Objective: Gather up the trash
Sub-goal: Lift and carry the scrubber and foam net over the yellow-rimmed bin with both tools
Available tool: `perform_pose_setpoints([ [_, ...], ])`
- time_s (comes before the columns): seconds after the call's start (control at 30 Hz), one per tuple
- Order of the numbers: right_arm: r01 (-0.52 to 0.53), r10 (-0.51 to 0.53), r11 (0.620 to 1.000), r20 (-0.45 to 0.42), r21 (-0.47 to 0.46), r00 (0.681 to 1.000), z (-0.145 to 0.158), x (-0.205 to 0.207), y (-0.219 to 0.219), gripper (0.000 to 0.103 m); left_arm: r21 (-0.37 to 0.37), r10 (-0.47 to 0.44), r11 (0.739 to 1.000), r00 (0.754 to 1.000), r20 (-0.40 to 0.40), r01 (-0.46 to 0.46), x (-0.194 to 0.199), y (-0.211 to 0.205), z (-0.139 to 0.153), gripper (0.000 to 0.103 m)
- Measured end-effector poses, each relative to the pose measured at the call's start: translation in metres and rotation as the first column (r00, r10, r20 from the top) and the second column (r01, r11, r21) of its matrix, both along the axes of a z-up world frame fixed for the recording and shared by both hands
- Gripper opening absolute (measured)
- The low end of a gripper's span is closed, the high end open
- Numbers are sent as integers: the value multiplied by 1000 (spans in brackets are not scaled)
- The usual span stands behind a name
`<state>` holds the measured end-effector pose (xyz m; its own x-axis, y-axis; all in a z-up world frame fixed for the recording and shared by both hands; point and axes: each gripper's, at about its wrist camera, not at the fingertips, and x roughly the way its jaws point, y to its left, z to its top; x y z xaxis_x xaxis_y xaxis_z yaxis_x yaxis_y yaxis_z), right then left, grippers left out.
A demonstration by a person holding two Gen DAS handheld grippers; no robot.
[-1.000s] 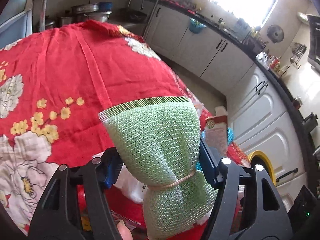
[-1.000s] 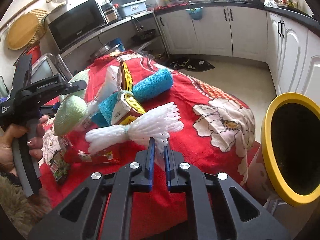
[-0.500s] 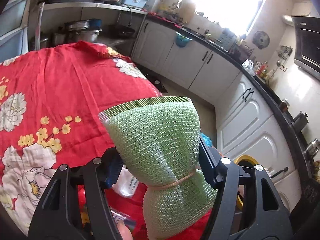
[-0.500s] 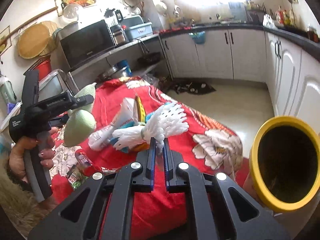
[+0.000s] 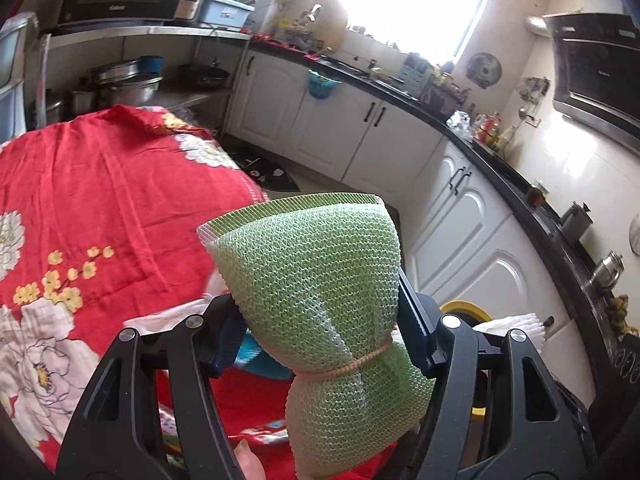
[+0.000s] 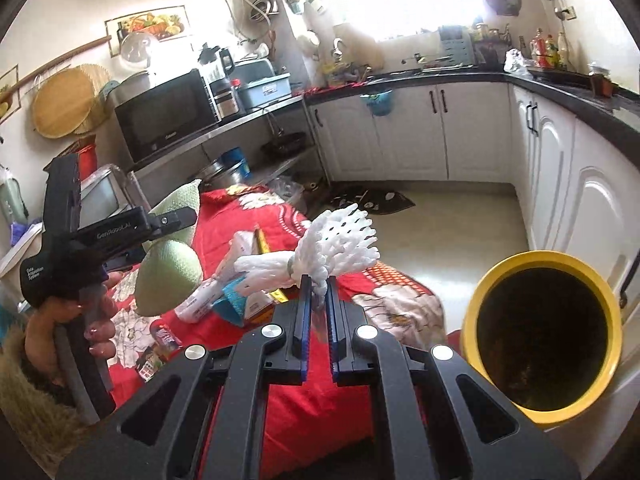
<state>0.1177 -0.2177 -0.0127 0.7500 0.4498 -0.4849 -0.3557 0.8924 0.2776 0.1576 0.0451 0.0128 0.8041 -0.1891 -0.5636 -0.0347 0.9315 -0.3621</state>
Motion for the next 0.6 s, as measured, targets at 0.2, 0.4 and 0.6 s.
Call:
perform_pose_setpoints([
  [0.2, 58, -58, 998, 12, 1, 998, 3, -7, -20, 7, 14, -55, 998, 998, 15, 55, 5, -25, 4, 57],
  [0.4, 125, -124, 992, 29, -11, 992, 6, -11, -42, 7, 28, -106, 994, 994, 25, 105, 10, -49, 6, 57],
  [0.6, 190, -189, 982, 42, -17, 981, 8, -16, -65, 7, 39, -150, 988, 988, 32, 149, 15, -71, 6, 57],
])
